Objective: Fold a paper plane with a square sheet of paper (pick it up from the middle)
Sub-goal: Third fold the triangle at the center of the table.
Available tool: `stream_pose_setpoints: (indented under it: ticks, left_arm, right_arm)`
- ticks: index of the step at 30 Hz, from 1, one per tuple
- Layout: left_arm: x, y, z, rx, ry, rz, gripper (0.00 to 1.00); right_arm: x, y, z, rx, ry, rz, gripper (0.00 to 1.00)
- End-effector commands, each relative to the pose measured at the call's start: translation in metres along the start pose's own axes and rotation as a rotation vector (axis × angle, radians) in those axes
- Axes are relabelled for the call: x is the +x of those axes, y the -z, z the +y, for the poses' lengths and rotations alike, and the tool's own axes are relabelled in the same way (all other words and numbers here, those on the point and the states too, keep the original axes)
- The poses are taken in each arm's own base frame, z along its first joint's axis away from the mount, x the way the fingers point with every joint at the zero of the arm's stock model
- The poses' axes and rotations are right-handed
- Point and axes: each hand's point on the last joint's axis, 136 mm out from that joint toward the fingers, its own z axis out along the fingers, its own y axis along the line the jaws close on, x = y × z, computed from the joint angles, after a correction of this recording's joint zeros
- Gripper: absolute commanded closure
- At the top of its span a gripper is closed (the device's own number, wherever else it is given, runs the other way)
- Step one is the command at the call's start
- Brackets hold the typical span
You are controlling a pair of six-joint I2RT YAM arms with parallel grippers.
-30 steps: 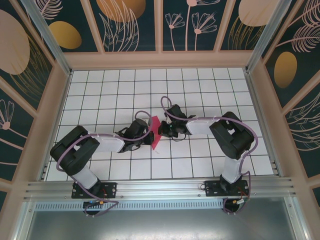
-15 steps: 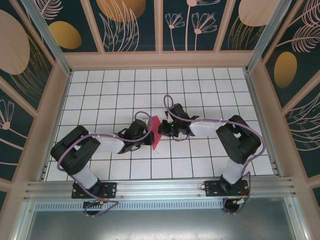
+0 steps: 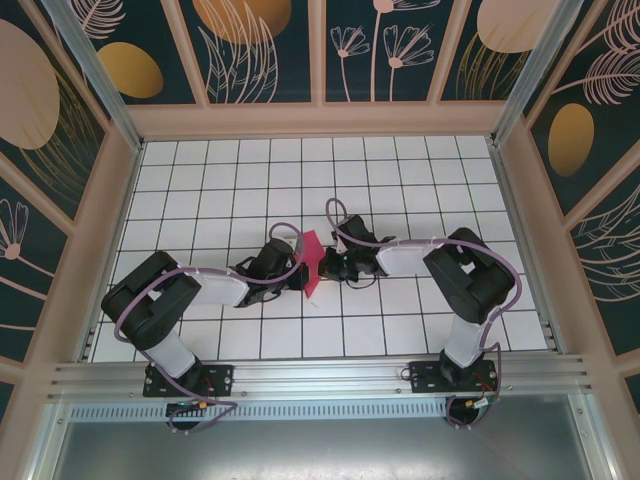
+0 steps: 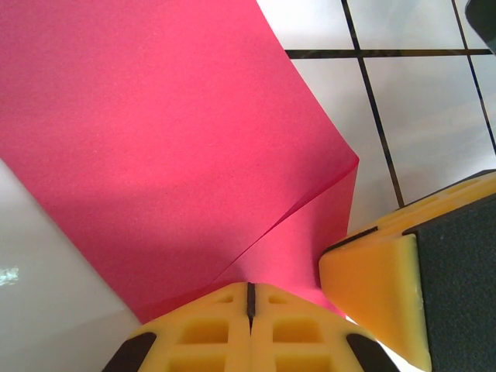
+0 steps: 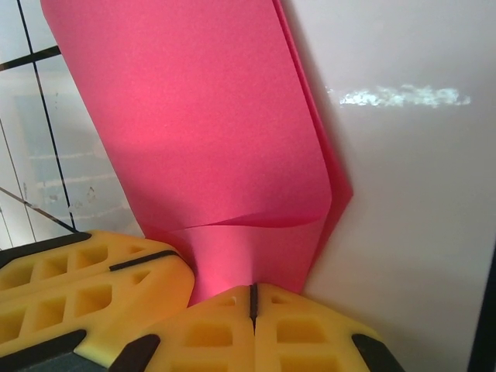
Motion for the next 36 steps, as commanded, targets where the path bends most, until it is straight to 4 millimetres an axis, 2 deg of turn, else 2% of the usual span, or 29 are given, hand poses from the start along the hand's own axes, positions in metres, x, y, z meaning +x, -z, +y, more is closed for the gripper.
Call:
stream_pose_setpoints:
  ticks: [1,4,6,15,19,24,33,36]
  left_arm:
    - [0.037,-0.003,0.032,-0.094,0.005,0.118,1.00]
    - [0.038,-0.003,0.033,-0.097,0.004,0.121,1.00]
    - [0.039,-0.003,0.033,-0.096,0.005,0.123,1.00]
    - [0.038,-0.003,0.034,-0.104,0.001,0.117,1.00]
    - [0.039,-0.003,0.036,-0.106,-0.002,0.122,1.00]
    - [0.042,-0.002,0.037,-0.106,0.000,0.125,1.00]
    - [0.040,0.000,0.035,-0.105,-0.006,0.118,1.00]
    - [0.040,-0.001,0.036,-0.108,-0.008,0.120,1.00]
  right_arm:
    - [0.001,0.017,0.015,-0.021,0.024,-0.021,0.92]
    - [0.009,0.021,0.033,-0.093,0.036,-0.010,0.92]
    - [0.017,0.017,0.035,-0.114,0.027,0.002,0.92]
    - [0.034,-0.004,0.024,-0.132,-0.016,0.040,0.92]
    - [0.038,-0.014,0.004,-0.070,-0.035,0.049,0.92]
    - [0.039,-0.017,0.000,-0.058,-0.037,0.051,0.92]
    - [0.039,0.014,0.034,-0.169,0.004,0.010,0.90]
    - [0.045,0.014,0.033,-0.188,-0.012,0.017,0.91]
